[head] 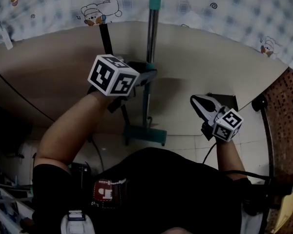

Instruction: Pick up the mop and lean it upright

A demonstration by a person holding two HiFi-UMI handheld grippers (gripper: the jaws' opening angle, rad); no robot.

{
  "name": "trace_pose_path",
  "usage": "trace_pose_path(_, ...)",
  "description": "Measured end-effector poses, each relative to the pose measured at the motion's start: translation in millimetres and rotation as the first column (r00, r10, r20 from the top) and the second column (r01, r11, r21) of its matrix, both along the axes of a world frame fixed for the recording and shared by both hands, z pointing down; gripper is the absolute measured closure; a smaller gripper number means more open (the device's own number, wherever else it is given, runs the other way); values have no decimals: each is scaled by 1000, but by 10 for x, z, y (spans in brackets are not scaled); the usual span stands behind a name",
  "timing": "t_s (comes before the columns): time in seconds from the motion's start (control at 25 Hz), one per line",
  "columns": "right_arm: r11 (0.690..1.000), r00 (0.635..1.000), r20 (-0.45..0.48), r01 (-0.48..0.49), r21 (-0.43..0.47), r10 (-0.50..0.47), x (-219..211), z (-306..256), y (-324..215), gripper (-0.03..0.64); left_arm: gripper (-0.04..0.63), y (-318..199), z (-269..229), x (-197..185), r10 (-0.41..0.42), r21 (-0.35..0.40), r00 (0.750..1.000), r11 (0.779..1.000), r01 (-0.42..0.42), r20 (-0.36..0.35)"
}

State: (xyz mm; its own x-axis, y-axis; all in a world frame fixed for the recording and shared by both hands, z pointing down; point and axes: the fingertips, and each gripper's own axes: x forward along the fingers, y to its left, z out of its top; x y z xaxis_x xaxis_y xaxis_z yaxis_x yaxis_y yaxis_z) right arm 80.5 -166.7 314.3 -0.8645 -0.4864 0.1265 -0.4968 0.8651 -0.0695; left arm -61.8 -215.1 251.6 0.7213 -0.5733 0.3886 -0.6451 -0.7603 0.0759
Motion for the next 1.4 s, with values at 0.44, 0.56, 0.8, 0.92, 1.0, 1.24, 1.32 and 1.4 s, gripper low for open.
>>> trace_pose_path(0.44,997,1000,-9,22,-79,-23,-146,380,-2,603,482,-7,776,-45,-26,-74,999,997,28,29)
trace_pose_path(0.56,995,1000,-10,24,-94,-25,-167,480,-12,603,482,-9,1019,-43,-28,-84,999,996,32,44)
trace_pose_path(0.8,993,1000,-7,11,-122,-12,-121,710,-60,603,482,-2,1592,23,-34,-140,997,989,44,70)
trace_pose_path(0.92,989,1000,-8,5,-147,-6,-90,838,-105,603,482,-20,1893,47,-44,-167,995,984,59,92)
trace_pose_path(1.0,987,1000,-11,1,-161,-3,-85,930,-135,603,481,-32,2120,55,-45,-188,994,980,63,100)
trace_pose_path(1.24,975,1000,-9,-13,-220,12,-57,1169,-163,603,482,-62,2772,86,-58,-217,987,972,90,152)
trace_pose_path(1.32,973,999,-29,-20,-230,14,-21,1300,-158,603,482,-47,3025,87,-59,-235,984,967,98,169)
trace_pose_path(1.4,966,999,-35,-34,-257,26,19,1408,-153,603,482,-28,3270,106,-53,-250,980,963,100,190)
